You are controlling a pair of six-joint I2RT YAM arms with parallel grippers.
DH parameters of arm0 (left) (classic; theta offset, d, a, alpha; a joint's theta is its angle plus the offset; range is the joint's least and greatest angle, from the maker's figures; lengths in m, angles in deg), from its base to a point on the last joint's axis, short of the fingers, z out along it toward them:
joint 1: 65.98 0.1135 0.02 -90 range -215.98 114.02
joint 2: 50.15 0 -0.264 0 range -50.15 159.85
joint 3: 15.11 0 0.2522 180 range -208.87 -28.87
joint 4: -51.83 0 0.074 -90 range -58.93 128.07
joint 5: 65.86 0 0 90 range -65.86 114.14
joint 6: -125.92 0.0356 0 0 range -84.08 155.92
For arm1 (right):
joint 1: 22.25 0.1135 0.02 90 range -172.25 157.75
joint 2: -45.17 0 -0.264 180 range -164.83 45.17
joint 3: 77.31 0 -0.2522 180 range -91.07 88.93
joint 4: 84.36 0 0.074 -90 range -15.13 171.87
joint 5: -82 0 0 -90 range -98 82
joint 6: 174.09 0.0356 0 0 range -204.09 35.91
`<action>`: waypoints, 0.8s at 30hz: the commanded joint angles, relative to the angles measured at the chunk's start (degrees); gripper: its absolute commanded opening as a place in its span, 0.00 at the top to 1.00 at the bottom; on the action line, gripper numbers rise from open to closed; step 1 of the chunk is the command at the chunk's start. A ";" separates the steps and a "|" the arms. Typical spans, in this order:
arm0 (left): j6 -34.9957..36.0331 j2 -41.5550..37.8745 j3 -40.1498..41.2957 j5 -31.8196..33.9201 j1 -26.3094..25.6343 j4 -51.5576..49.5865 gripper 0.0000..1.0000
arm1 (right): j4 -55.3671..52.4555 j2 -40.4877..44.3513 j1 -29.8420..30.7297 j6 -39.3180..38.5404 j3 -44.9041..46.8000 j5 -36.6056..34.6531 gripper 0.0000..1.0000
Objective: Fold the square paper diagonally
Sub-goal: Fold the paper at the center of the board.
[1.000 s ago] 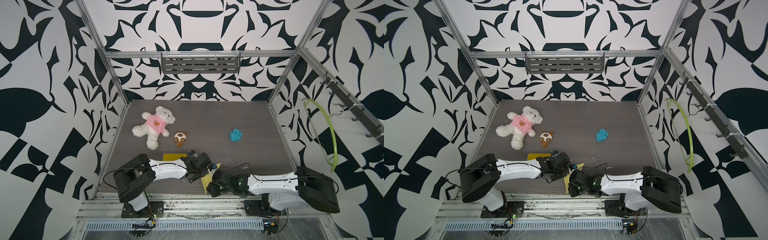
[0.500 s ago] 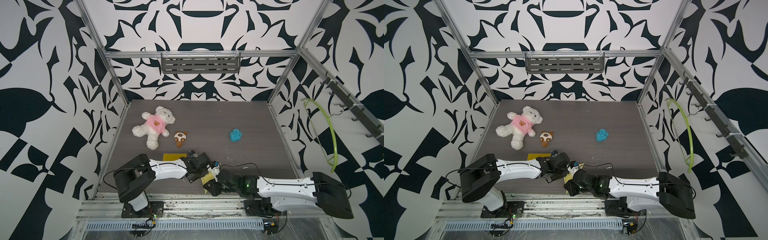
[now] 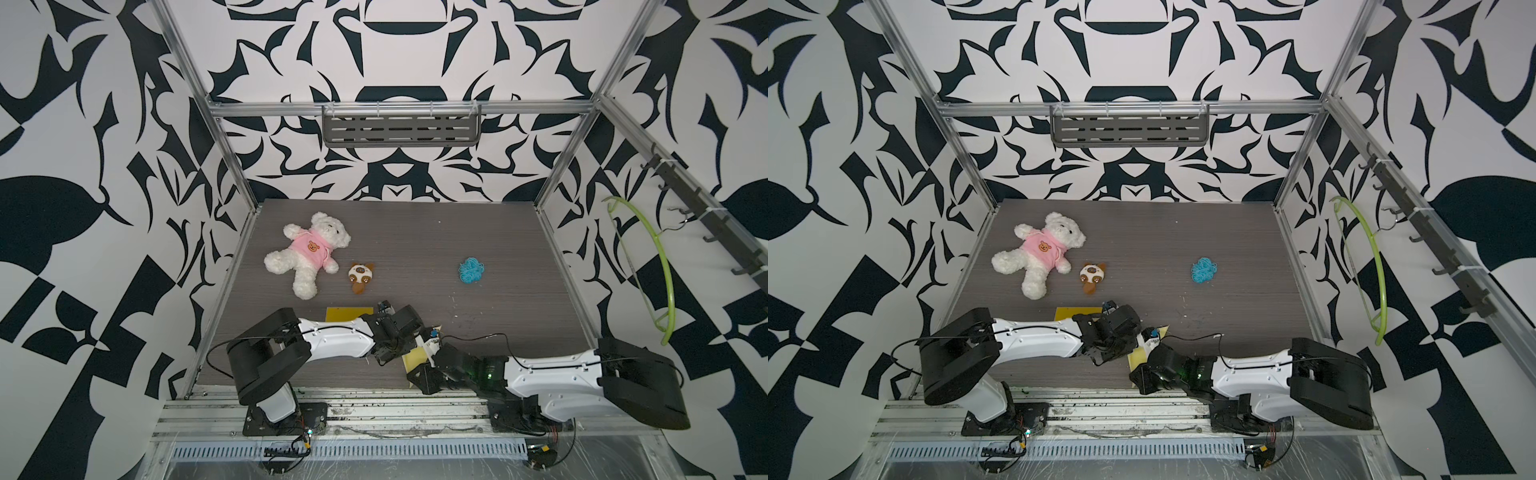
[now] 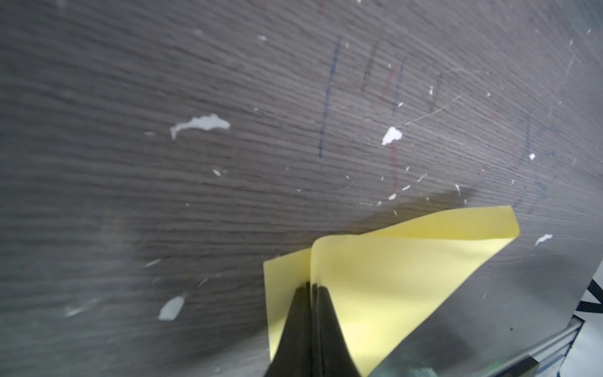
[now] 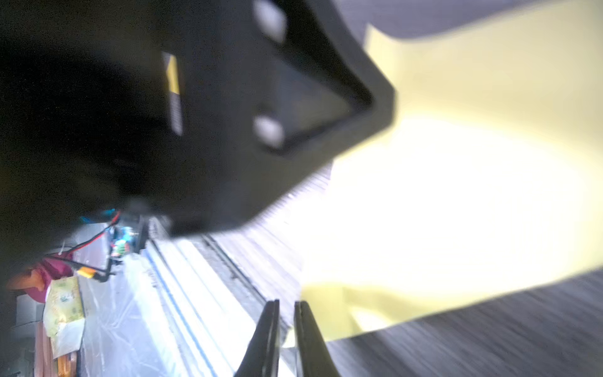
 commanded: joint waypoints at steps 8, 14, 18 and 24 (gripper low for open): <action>0.47 2.94 1.48 -1.67 -0.70 -6.36 1.00 | 4.64 -3.25 0.74 2.71 1.75 0.61 0.86; 1.62 1.71 0.83 0.04 -0.70 -8.42 1.00 | 1.79 -2.23 0.81 3.00 2.40 0.07 0.87; 3.77 0.26 0.25 1.32 -0.70 -9.46 0.93 | -2.16 -0.36 0.81 2.03 1.74 -0.63 0.87; 4.16 -1.20 1.17 0.70 -0.61 -7.76 0.77 | -4.39 1.83 0.82 1.03 1.11 -1.50 0.86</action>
